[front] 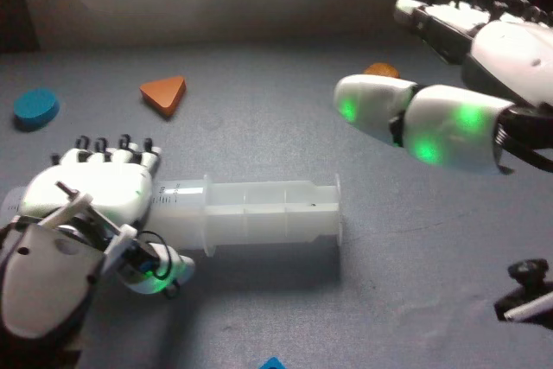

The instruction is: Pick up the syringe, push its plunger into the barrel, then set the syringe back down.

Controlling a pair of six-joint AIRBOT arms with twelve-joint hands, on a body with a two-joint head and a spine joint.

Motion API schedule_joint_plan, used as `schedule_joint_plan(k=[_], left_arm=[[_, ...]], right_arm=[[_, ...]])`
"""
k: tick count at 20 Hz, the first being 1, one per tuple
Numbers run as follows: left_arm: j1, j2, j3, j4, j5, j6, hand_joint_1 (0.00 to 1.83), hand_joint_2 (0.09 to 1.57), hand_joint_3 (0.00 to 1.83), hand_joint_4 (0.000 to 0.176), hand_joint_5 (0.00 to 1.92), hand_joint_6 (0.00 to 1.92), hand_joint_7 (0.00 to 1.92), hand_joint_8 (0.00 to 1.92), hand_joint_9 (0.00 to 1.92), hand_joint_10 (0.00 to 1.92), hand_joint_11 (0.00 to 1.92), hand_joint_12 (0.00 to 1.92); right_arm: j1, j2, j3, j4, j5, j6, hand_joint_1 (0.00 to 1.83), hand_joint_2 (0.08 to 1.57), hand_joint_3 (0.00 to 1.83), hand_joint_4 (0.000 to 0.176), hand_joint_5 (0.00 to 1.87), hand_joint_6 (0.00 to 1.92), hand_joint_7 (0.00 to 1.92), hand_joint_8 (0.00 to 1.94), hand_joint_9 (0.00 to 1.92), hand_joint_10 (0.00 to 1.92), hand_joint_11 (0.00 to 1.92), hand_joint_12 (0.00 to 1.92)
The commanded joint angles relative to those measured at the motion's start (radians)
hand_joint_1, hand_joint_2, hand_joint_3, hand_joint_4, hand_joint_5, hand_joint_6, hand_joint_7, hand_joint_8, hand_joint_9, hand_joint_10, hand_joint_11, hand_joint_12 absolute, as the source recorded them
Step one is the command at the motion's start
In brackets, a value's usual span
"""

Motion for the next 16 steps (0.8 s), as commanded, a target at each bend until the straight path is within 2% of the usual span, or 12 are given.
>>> schedule_joint_plan(k=[1,8,11,16], left_arm=[[-0.001,-0.002,0.008,0.075,-0.056,0.003,0.73,1.02,0.00,0.000,0.09,0.01,0.07,0.01,0.10,0.00,0.00,0.45],[0.026,-0.039,0.046,0.092,-0.050,-0.018,0.71,1.02,0.00,0.000,0.11,0.01,0.09,0.01,0.11,0.01,0.00,0.49],[0.032,-0.042,0.060,0.096,-0.045,-0.019,0.71,1.02,0.00,0.000,0.11,0.01,0.09,0.01,0.11,0.01,0.00,0.50],[0.037,-0.048,0.088,0.113,-0.019,-0.026,0.71,1.02,0.00,0.000,0.12,0.01,0.09,0.01,0.12,0.01,0.00,0.50]], right_arm=[[0.014,-0.002,-0.001,-0.092,-0.036,0.002,0.00,1.08,0.00,0.000,0.08,0.00,0.09,0.00,0.03,0.01,0.00,0.26],[-0.017,0.022,-0.013,-0.061,-0.066,0.027,0.00,1.08,0.00,0.000,0.05,0.00,0.06,0.00,0.01,0.00,0.00,0.25],[-0.016,0.019,-0.013,-0.061,-0.074,0.027,0.00,1.08,0.00,0.000,0.07,0.00,0.08,0.00,0.03,0.00,0.00,0.30],[-0.062,0.018,-0.023,-0.063,-0.072,0.030,0.00,1.08,0.00,0.000,0.04,0.00,0.03,0.00,0.00,0.00,0.00,0.21]])
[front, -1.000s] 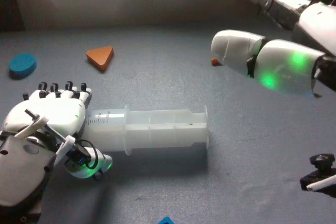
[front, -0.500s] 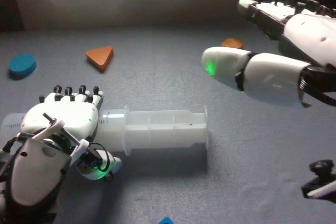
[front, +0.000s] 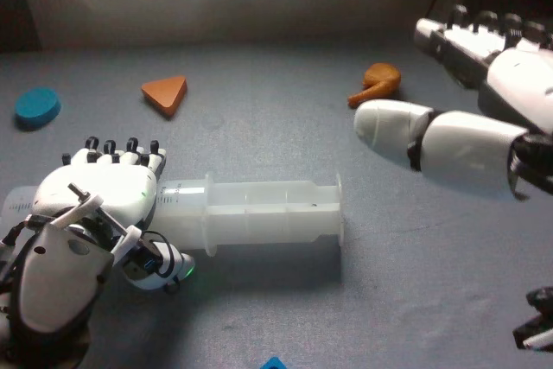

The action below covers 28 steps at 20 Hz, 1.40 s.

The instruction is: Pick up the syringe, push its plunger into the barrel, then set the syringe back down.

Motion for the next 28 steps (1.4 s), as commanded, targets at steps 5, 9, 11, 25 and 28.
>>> schedule_joint_plan(k=[5,9,11,25,28], left_arm=[[0.001,-0.010,0.008,0.071,-0.047,-0.002,0.74,1.01,0.00,0.000,0.14,0.01,0.12,0.01,0.15,0.01,0.00,0.61],[0.003,-0.020,0.012,0.071,-0.047,-0.002,0.82,1.01,0.00,0.000,0.25,0.01,0.25,0.01,0.25,0.01,0.00,0.76],[0.006,-0.026,0.017,0.071,-0.047,-0.010,0.83,1.01,0.00,0.000,0.26,0.01,0.26,0.01,0.26,0.01,0.00,0.77],[0.002,0.007,0.014,0.261,0.061,-0.085,1.38,1.09,0.00,0.000,0.94,0.87,1.06,0.88,0.98,1.12,0.91,0.96],[0.015,0.029,0.015,0.424,0.076,-0.180,1.39,1.08,0.00,0.000,0.98,0.82,1.09,0.85,0.98,1.10,0.90,0.99]], right_arm=[[-0.044,-0.007,-0.007,-0.131,-0.043,0.018,0.00,1.09,0.00,0.000,0.04,0.01,0.04,0.00,0.00,0.00,0.00,0.20],[-0.066,-0.024,-0.007,-0.157,-0.080,0.029,0.00,1.09,0.00,0.000,0.06,0.00,0.06,0.00,0.01,0.00,0.00,0.25],[-0.075,-0.029,-0.007,-0.161,-0.083,0.029,0.00,1.09,0.00,0.000,0.06,0.00,0.06,0.00,0.02,0.00,0.00,0.26],[-0.095,-0.055,-0.009,-0.166,-0.120,0.067,0.00,1.08,0.00,0.000,0.05,0.01,0.04,0.00,0.00,0.00,0.00,0.23],[-0.097,-0.062,-0.009,-0.166,-0.139,0.092,0.00,1.08,0.00,0.000,0.06,0.01,0.04,0.00,0.00,0.00,0.00,0.23]])
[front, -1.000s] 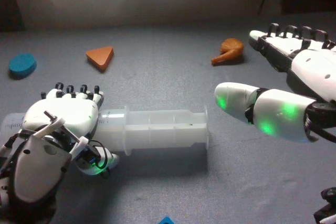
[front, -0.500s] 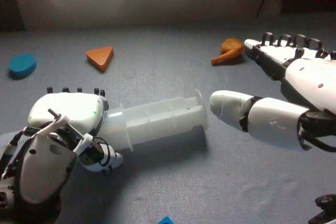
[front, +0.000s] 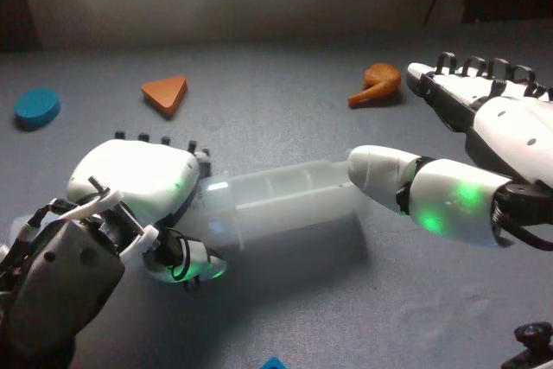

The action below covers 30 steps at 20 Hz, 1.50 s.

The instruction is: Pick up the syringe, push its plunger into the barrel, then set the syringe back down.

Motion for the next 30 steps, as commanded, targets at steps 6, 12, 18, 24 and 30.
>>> schedule_joint_plan(k=[6,12,18,24,30], left_arm=[[-0.005,0.053,0.013,0.286,-0.060,-0.160,1.39,1.06,0.00,0.000,1.05,0.73,1.14,0.77,0.99,1.08,0.92,1.01],[-0.026,0.107,0.019,0.474,-0.025,-0.226,1.39,1.06,0.00,0.000,1.02,0.78,1.12,0.76,1.02,1.05,0.92,1.00],[-0.088,0.143,0.028,0.505,0.030,-0.226,1.39,1.07,0.00,0.000,1.03,0.75,1.09,0.82,1.00,1.07,0.93,1.00],[-0.129,0.147,0.027,0.505,0.051,-0.222,1.39,1.08,0.00,0.000,1.01,0.78,1.05,0.89,1.01,1.09,0.93,0.99],[-0.132,0.148,0.028,0.505,0.051,-0.223,1.39,1.07,0.00,0.000,1.05,0.73,1.04,0.89,1.01,1.08,0.90,0.99]], right_arm=[[0.009,-0.026,-0.029,-0.091,-0.153,0.116,0.00,1.08,0.00,0.000,0.06,0.00,0.07,0.01,0.03,0.01,0.00,0.31],[-0.022,-0.112,-0.067,-0.091,-0.317,0.417,0.00,1.08,0.00,0.000,0.04,0.00,0.05,0.00,0.01,0.00,0.00,0.26],[-0.062,-0.137,-0.062,-0.091,-0.322,0.746,0.00,1.09,0.00,0.000,0.04,0.00,0.04,0.00,0.00,0.00,0.00,0.23],[-0.096,-0.176,0.003,-0.091,-0.348,0.887,0.00,1.09,0.00,0.000,0.06,0.00,0.07,0.00,0.02,0.00,0.00,0.28],[-0.096,-0.208,0.037,-0.042,-0.312,0.880,0.00,1.08,0.00,0.000,0.06,0.00,0.07,0.01,0.02,0.00,0.00,0.28]])
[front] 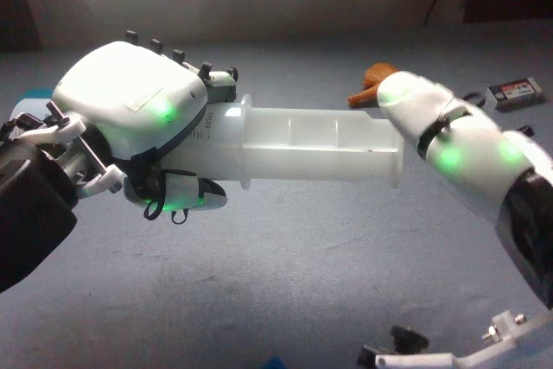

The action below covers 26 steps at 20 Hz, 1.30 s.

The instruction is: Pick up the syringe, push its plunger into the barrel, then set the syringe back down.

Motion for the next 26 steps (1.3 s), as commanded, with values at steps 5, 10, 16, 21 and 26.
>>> schedule_joint_plan(k=[5,10,16,21,26], left_arm=[[-0.021,0.007,0.011,0.041,-0.125,0.000,1.39,1.07,0.00,0.000,1.05,0.73,1.08,0.84,1.00,1.08,0.91,0.99],[-0.025,0.007,0.013,0.042,-0.123,0.000,1.39,1.06,0.00,0.000,1.08,0.72,1.08,0.82,1.02,1.06,0.93,1.00],[-0.031,0.010,0.014,0.042,-0.123,0.002,1.39,1.07,0.00,0.000,0.98,0.82,1.09,0.82,1.00,1.09,0.90,1.01],[-0.033,0.010,0.014,0.042,-0.119,0.003,1.38,1.08,0.00,0.000,0.95,0.84,1.07,0.86,0.99,1.11,0.89,1.01],[-0.037,0.010,0.015,0.042,-0.112,0.005,1.39,1.08,0.00,0.000,0.98,0.80,1.09,0.86,0.98,1.11,0.90,1.02]], right_arm=[[0.035,-0.042,0.024,-0.062,-0.024,-0.001,0.00,1.08,0.00,0.000,0.06,0.00,0.06,0.00,0.02,0.00,0.00,0.27],[0.068,-0.067,0.032,-0.030,-0.003,-0.021,0.00,1.08,0.00,0.000,0.04,0.01,0.03,0.00,0.00,0.00,0.00,0.14],[0.118,-0.121,0.061,-0.030,0.054,-0.023,0.00,1.08,0.00,0.000,0.06,0.00,0.06,0.00,0.04,0.00,0.00,0.32],[0.163,-0.159,0.097,-0.030,0.166,-0.042,0.00,1.08,0.00,0.000,0.06,0.00,0.07,0.00,0.03,0.00,0.00,0.32],[0.181,-0.229,0.135,-0.030,0.215,-0.064,0.00,1.08,0.00,0.000,0.08,0.01,0.09,0.01,0.05,0.01,0.00,0.32]])
